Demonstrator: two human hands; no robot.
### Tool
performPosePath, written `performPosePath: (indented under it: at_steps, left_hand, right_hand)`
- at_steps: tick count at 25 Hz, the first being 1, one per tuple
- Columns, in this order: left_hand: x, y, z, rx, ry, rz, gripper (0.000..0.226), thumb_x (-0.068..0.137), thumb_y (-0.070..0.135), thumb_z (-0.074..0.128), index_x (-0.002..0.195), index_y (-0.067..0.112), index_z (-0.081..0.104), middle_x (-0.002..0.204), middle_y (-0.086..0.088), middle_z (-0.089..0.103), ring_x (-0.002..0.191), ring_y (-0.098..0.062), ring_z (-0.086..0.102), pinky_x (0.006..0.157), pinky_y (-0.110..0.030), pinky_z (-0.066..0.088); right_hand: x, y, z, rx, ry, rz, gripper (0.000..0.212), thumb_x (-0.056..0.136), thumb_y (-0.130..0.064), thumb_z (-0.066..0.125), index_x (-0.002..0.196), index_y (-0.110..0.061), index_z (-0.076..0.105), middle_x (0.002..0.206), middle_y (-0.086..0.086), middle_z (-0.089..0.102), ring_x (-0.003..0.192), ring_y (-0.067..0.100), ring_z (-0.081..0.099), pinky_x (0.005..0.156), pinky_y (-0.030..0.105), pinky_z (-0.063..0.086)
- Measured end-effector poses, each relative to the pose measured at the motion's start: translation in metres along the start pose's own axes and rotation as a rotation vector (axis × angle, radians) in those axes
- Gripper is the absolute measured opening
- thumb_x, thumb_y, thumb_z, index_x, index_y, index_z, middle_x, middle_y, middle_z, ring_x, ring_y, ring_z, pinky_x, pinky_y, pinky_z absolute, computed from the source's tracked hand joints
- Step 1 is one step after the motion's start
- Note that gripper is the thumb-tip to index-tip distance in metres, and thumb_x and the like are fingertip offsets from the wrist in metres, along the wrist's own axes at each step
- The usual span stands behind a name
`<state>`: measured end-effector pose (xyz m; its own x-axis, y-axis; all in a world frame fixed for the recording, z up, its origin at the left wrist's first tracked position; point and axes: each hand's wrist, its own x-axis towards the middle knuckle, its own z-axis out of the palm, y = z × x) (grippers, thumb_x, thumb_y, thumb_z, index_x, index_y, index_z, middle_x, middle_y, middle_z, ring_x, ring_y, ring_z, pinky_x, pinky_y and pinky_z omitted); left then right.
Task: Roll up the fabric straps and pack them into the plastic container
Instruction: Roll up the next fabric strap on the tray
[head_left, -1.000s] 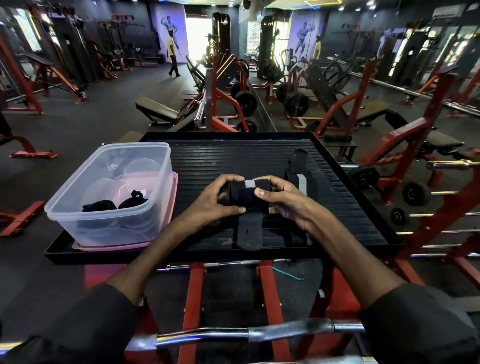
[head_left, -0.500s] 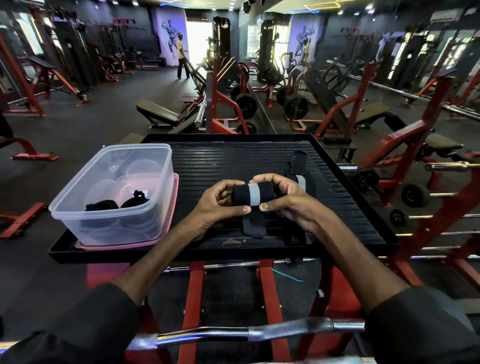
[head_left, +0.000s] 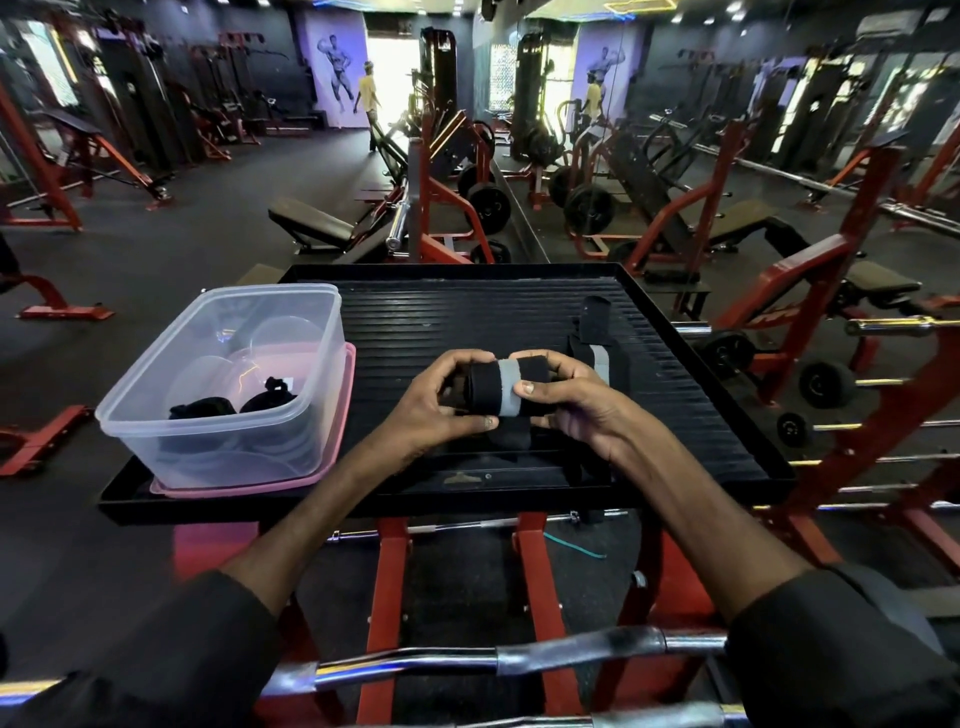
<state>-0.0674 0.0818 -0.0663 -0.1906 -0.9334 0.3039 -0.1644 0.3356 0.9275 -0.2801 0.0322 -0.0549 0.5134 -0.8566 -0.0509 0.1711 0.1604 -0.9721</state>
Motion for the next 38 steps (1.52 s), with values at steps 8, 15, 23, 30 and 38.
performPosePath:
  at_steps: [8,15,23,30,38]
  left_hand:
    - [0.001,-0.003,0.001,-0.178,-0.160,-0.307,0.046,0.088,0.022,0.075,0.131,0.023,0.057,0.122,0.002,0.072,0.119,-0.016,0.066,0.103,-0.039,0.052]
    - [0.004,-0.007,0.001,0.005,0.129,0.050,0.064,0.068,0.004,0.090,0.119,0.029,0.063,0.121,0.007,0.070,0.115,-0.006,0.065,0.098,-0.021,0.050]
    - [0.000,-0.013,-0.003,0.363,0.146,0.220,0.067,0.068,0.018,0.093,0.125,0.014,0.059,0.121,0.013,0.064,0.112,0.009,0.058,0.100,-0.011,0.041]
    - [0.004,-0.012,-0.027,0.104,0.191,-0.036,0.058,0.079,0.012,0.084,0.128,0.025,0.057,0.135,0.005,0.059,0.125,-0.003,0.054,0.109,-0.025,0.043]
    - [-0.007,-0.012,-0.060,-0.274,0.579,-0.187,0.039,0.097,0.029,0.059,0.136,0.029,0.052,0.135,0.014,0.054,0.122,0.001,0.050,0.103,-0.032,0.039]
  right_hand:
    - [-0.007,0.000,0.008,-0.053,0.047,-0.152,0.057,0.066,0.027,0.067,0.104,-0.015,0.072,0.105,0.007,0.073,0.099,0.021,0.068,0.081,0.030,0.060]
    - [-0.006,-0.007,-0.001,0.108,-0.098,0.028,0.063,0.071,0.006,0.066,0.123,-0.029,0.064,0.114,-0.001,0.070,0.107,0.019,0.064,0.095,0.045,0.043]
    - [-0.003,-0.003,0.009,0.116,-0.078,0.218,0.023,0.078,-0.013,0.073,0.087,-0.034,0.072,0.098,-0.011,0.073,0.097,0.012,0.067,0.102,0.051,0.033]
    - [0.017,-0.011,0.041,-0.194,0.174,-0.003,0.044,0.072,-0.014,0.088,0.111,-0.019,0.068,0.095,-0.004,0.075,0.085,0.012,0.069,0.073,0.030,0.049]
    - [0.076,-0.010,0.070,-1.249,0.135,-0.174,0.063,0.067,-0.068,0.080,0.108,-0.028,0.056,0.113,-0.010,0.064,0.114,0.017,0.056,0.092,0.046,0.029]
